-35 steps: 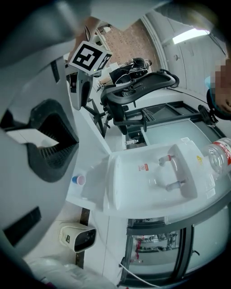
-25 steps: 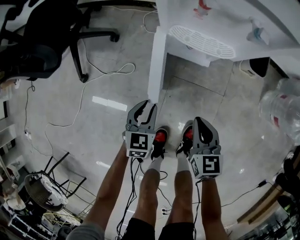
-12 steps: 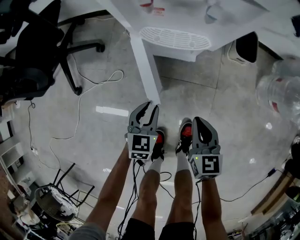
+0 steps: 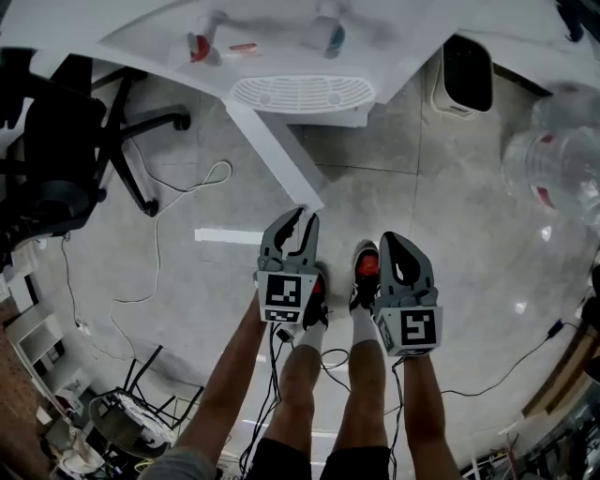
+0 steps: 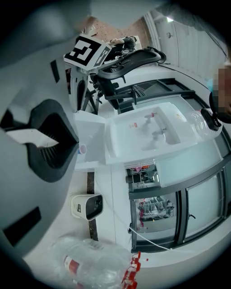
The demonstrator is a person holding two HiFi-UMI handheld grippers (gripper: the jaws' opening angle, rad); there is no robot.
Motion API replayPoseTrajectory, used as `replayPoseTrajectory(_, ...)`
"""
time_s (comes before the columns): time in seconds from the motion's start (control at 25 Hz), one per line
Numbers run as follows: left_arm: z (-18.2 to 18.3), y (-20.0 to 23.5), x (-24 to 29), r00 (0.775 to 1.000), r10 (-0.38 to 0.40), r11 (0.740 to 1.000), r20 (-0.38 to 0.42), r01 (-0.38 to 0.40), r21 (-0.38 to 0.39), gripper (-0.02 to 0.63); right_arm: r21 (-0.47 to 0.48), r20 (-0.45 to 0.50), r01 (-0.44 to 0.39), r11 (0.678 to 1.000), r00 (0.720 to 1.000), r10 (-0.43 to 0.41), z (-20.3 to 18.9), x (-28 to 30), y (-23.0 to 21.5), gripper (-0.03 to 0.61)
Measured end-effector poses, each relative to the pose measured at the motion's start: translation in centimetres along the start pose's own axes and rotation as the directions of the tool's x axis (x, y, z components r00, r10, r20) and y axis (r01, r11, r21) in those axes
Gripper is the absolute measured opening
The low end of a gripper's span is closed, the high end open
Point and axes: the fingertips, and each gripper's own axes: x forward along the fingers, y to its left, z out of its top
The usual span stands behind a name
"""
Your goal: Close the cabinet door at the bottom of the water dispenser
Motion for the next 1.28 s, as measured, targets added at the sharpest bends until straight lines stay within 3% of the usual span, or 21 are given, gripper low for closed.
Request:
replayPoseTrajectory(0.48, 2.9, -2.3, 3.5, 0.999, -0.046, 0.998, 0.007, 0.045, 0.049, 0.107, 0.007, 0.067, 0.034, 0.999, 0.997, -0.034, 1.9, 0.8, -3.6, 0.015)
replayPoseTrajectory(1.28, 7.0, -4.0, 8.4, 0.997, -0.039, 0.995, 0.062, 0.033, 0.095, 0.099, 0.064, 0.099, 0.081, 0.995, 0.991, -0.087, 2.8, 1.9, -8.6, 0.015)
